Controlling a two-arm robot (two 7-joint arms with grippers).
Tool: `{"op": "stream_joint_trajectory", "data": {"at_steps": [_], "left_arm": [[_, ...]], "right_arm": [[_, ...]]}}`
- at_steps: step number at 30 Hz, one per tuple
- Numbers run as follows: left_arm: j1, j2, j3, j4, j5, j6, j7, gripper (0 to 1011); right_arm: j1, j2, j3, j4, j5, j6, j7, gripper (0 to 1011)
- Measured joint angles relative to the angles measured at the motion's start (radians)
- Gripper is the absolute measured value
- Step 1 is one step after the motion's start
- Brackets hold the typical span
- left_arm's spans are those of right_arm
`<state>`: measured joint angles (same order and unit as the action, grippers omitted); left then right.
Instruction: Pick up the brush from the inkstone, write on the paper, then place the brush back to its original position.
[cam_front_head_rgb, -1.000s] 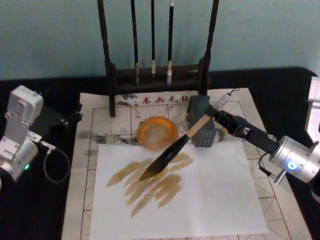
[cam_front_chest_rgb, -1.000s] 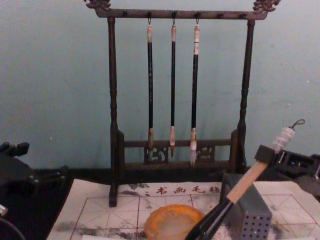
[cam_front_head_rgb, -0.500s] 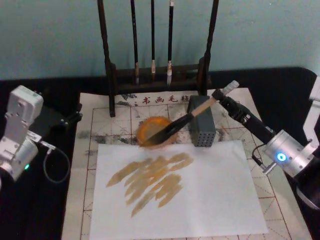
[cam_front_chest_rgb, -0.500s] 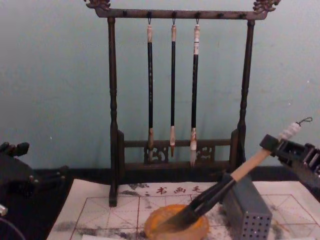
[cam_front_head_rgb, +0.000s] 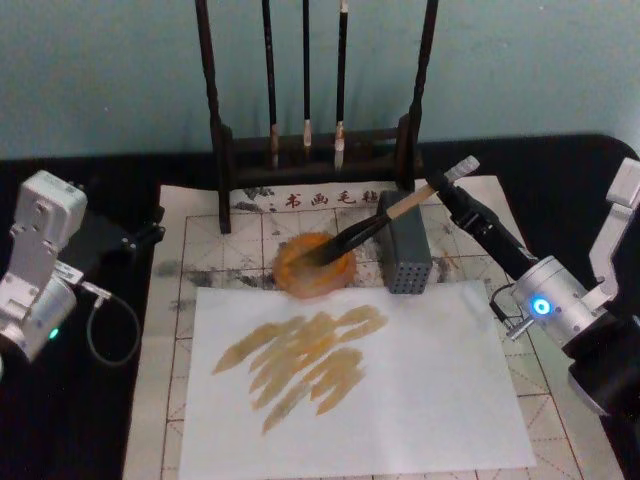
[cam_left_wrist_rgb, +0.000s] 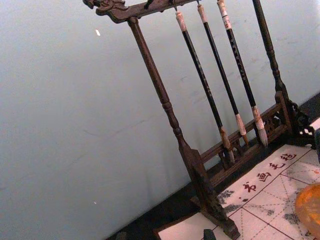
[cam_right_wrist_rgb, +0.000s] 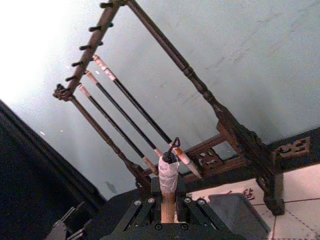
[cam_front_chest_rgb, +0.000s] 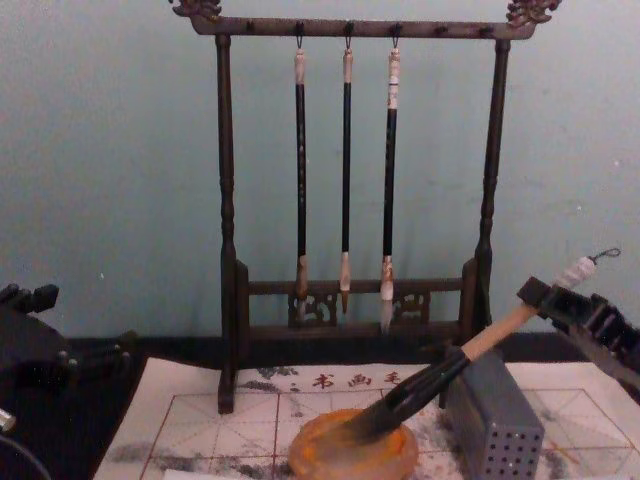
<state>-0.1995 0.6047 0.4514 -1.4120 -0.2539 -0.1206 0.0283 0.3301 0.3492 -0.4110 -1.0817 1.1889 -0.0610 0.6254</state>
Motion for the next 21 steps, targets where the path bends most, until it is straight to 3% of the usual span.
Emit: {"op": "stream_joint_trajectory", "data": {"at_steps": [21], "left_arm": [[0.000, 0.000, 0.000, 0.000, 0.000, 0.000, 0.000, 1001]], "right_arm": [[0.011, -0.043, 0.047, 0.054, -0.020, 0.035, -0.003, 176]]}}
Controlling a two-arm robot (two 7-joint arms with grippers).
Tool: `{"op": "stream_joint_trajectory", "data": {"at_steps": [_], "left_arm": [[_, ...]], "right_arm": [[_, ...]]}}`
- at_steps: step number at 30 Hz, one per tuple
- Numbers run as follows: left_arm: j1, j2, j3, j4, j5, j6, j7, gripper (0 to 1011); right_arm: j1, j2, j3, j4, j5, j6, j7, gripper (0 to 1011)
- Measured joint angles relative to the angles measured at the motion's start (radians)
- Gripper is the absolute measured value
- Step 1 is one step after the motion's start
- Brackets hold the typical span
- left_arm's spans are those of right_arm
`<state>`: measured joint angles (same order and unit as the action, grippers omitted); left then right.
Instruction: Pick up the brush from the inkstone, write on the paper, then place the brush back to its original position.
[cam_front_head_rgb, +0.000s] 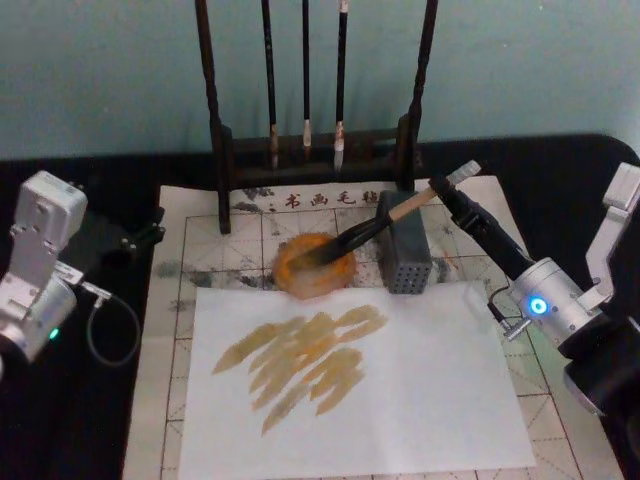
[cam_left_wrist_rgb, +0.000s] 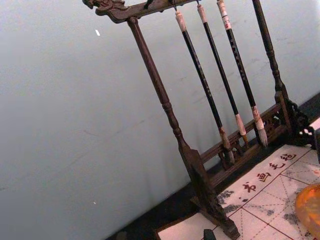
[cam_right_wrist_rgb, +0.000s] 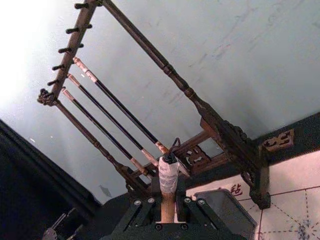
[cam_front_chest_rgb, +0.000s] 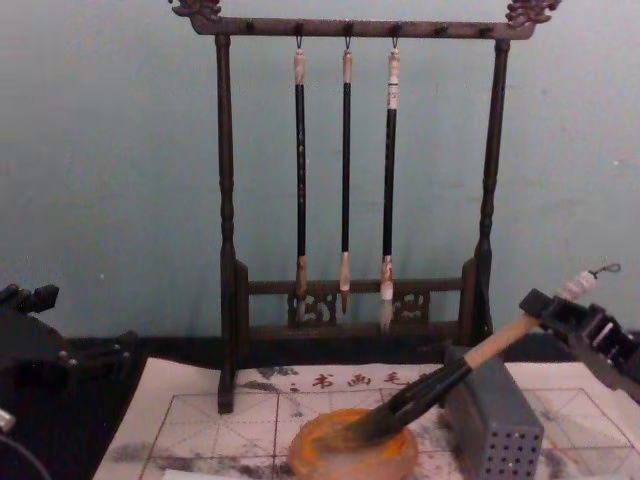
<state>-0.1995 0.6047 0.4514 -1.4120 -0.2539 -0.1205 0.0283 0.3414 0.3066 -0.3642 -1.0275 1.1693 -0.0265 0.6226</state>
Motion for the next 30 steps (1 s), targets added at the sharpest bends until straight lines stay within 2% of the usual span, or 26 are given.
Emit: {"op": "stream_joint_trajectory", "data": {"at_steps": [13, 30], "left_arm": [[0.000, 0.000, 0.000, 0.000, 0.000, 0.000, 0.000, 1001], [0.000, 0.000, 0.000, 0.000, 0.000, 0.000, 0.000, 1001]], "right_arm": [[-0.010, -0.002, 0.015, -0.007, -0.001, 0.040, -0.007, 175], [-0.019, 0.002, 0.023, -0.019, 0.002, 0.061, -0.037, 175]]}}
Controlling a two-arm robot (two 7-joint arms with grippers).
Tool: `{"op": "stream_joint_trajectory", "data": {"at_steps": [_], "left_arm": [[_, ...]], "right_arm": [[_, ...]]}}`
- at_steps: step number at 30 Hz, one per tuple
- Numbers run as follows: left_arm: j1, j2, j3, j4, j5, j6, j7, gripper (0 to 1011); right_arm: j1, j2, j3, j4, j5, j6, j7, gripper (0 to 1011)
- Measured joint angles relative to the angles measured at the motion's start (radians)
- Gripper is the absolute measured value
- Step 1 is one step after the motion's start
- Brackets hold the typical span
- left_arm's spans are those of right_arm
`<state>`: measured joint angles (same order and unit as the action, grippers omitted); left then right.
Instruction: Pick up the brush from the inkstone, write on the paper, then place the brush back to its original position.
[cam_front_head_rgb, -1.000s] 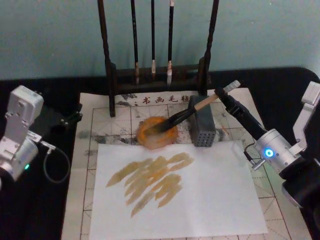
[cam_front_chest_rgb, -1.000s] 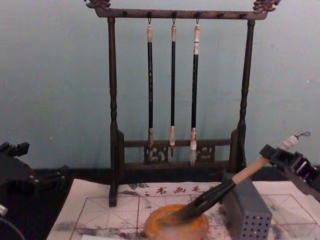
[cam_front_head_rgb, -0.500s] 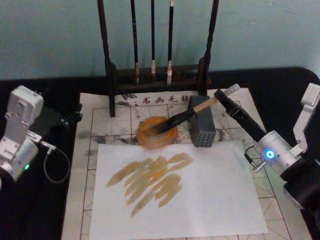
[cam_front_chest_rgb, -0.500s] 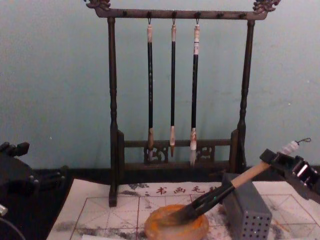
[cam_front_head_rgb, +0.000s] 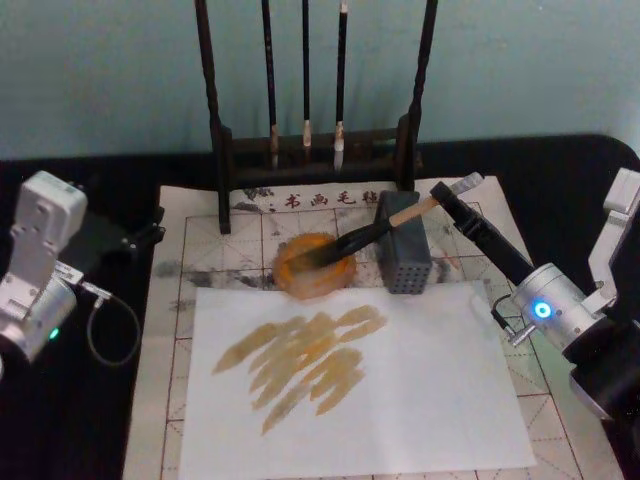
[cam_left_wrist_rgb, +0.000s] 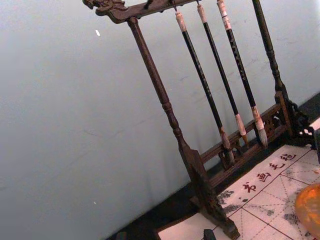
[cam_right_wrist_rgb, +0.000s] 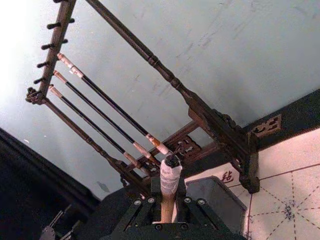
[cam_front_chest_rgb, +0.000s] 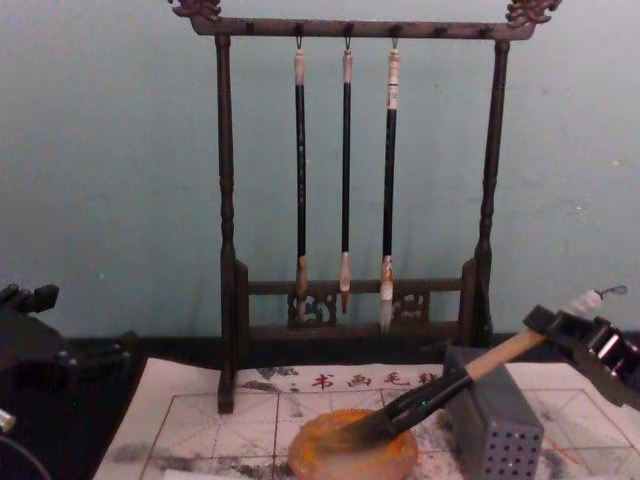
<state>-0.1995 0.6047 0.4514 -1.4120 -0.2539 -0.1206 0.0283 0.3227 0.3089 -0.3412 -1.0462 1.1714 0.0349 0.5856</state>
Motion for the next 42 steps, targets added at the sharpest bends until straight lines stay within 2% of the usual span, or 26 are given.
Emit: {"op": "stream_joint_trajectory", "data": {"at_steps": [28, 38, 40, 42], "left_arm": [[0.000, 0.000, 0.000, 0.000, 0.000, 0.000, 0.000, 1001], [0.000, 0.000, 0.000, 0.000, 0.000, 0.000, 0.000, 1001], [0.000, 0.000, 0.000, 0.000, 0.000, 0.000, 0.000, 1001], [0.000, 0.000, 0.000, 0.000, 0.000, 0.000, 0.000, 1001]], "right_arm": [[0.001, 0.000, -0.002, 0.001, -0.002, -0.004, 0.005, 177], [0.001, 0.000, -0.002, 0.001, -0.002, -0.004, 0.005, 456], [0.001, 0.000, -0.002, 0.001, -0.002, -0.005, 0.005, 561], [0.001, 0.000, -0.002, 0.001, -0.002, -0.005, 0.005, 600]]}}
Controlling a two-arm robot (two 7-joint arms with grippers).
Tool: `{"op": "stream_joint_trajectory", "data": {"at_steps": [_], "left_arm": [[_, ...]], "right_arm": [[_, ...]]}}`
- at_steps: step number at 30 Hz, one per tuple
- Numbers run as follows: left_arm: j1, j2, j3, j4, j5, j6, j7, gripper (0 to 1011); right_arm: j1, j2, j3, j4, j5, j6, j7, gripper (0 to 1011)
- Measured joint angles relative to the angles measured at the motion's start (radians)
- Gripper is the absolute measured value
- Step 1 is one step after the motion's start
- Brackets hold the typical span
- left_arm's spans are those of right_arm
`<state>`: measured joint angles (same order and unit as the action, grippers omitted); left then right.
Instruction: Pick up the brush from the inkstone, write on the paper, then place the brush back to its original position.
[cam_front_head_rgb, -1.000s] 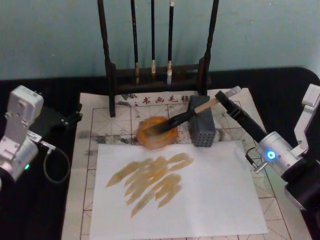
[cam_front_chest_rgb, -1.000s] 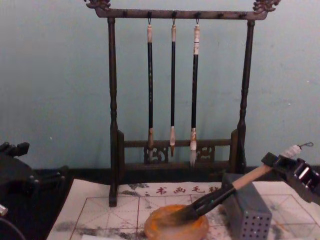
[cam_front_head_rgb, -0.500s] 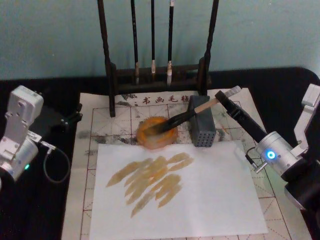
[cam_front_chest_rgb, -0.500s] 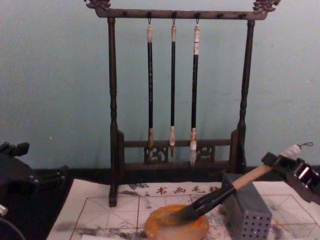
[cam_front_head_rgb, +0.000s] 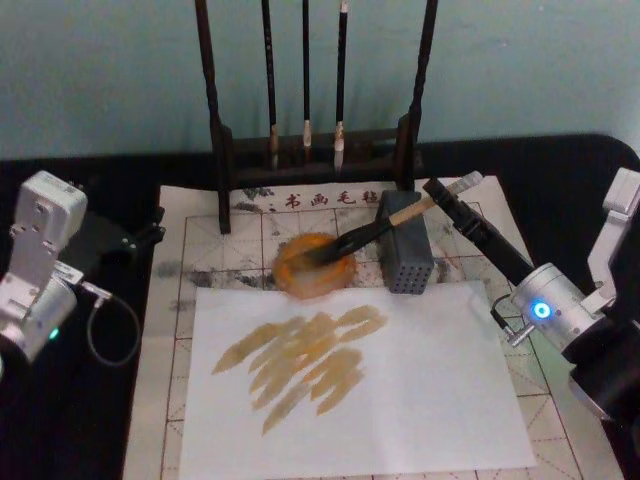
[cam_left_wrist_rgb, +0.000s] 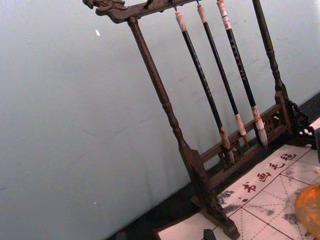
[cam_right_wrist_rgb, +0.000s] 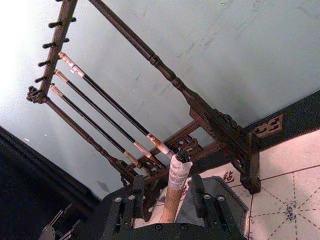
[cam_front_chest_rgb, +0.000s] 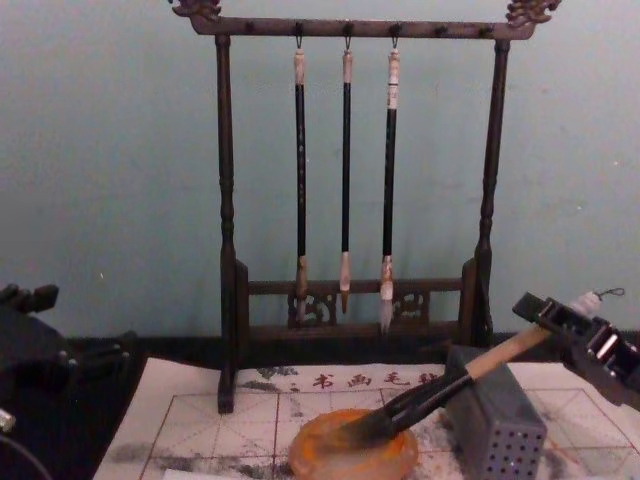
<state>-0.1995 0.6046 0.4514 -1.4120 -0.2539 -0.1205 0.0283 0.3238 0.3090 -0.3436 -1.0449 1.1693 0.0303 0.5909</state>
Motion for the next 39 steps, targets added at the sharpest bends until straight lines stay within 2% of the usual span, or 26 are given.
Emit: {"op": "stream_joint_trajectory", "data": {"at_steps": [1, 2, 5, 9, 14, 24, 31, 39], "left_arm": [[0.000, 0.000, 0.000, 0.000, 0.000, 0.000, 0.000, 1001], [0.000, 0.000, 0.000, 0.000, 0.000, 0.000, 0.000, 1001], [0.000, 0.000, 0.000, 0.000, 0.000, 0.000, 0.000, 1001], [0.000, 0.000, 0.000, 0.000, 0.000, 0.000, 0.000, 1001], [0.000, 0.000, 0.000, 0.000, 0.000, 0.000, 0.000, 1001], [0.000, 0.000, 0.000, 0.000, 0.000, 0.000, 0.000, 1001], [0.000, 0.000, 0.000, 0.000, 0.000, 0.000, 0.000, 1001], [0.000, 0.000, 0.000, 0.000, 0.000, 0.000, 0.000, 1001]], "right_arm": [[0.000, 0.000, 0.000, 0.000, 0.000, 0.000, 0.000, 622], [0.000, 0.000, 0.000, 0.000, 0.000, 0.000, 0.000, 685], [0.000, 0.000, 0.000, 0.000, 0.000, 0.000, 0.000, 739], [0.000, 0.000, 0.000, 0.000, 0.000, 0.000, 0.000, 889], [0.000, 0.000, 0.000, 0.000, 0.000, 0.000, 0.000, 996], [0.000, 0.000, 0.001, -0.003, 0.000, 0.000, -0.001, 1000], [-0.020, 0.019, 0.006, -0.041, -0.008, -0.004, -0.030, 1000], [-0.069, 0.080, -0.006, -0.130, -0.087, -0.024, -0.094, 1000]]}}
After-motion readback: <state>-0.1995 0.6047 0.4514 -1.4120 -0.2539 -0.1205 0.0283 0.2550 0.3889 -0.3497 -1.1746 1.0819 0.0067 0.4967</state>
